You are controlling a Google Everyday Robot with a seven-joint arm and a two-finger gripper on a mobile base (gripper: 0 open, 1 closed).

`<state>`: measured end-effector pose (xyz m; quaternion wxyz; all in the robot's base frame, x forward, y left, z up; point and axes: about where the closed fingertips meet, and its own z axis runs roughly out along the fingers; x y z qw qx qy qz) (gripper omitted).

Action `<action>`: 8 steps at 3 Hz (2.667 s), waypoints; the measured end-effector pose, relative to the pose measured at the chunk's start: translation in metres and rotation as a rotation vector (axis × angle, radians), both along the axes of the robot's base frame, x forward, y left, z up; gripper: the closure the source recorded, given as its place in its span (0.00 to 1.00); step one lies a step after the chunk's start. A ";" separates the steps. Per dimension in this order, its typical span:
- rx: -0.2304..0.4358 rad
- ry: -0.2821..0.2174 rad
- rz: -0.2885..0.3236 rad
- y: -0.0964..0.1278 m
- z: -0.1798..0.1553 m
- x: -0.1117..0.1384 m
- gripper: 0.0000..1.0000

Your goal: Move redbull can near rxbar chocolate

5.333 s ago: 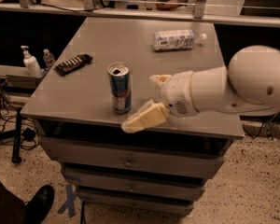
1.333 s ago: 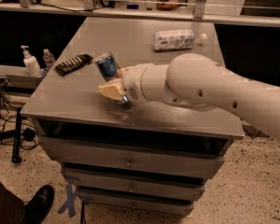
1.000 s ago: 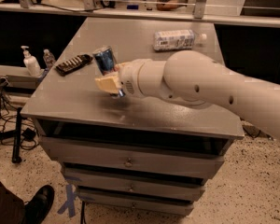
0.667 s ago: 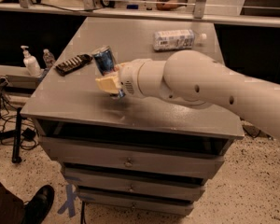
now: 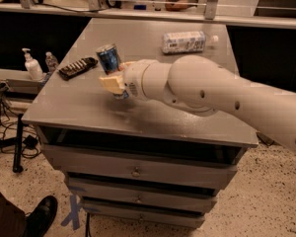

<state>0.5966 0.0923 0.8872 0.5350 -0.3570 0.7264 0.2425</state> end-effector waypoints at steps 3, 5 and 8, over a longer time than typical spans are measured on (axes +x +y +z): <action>0.191 -0.171 -0.090 0.067 0.017 0.119 1.00; 0.201 -0.139 -0.106 0.086 -0.008 0.134 1.00; 0.183 -0.124 -0.127 0.078 -0.015 0.131 0.36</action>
Offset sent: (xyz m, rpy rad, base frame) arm 0.1541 0.0745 0.0367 0.2632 -0.2435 -0.1202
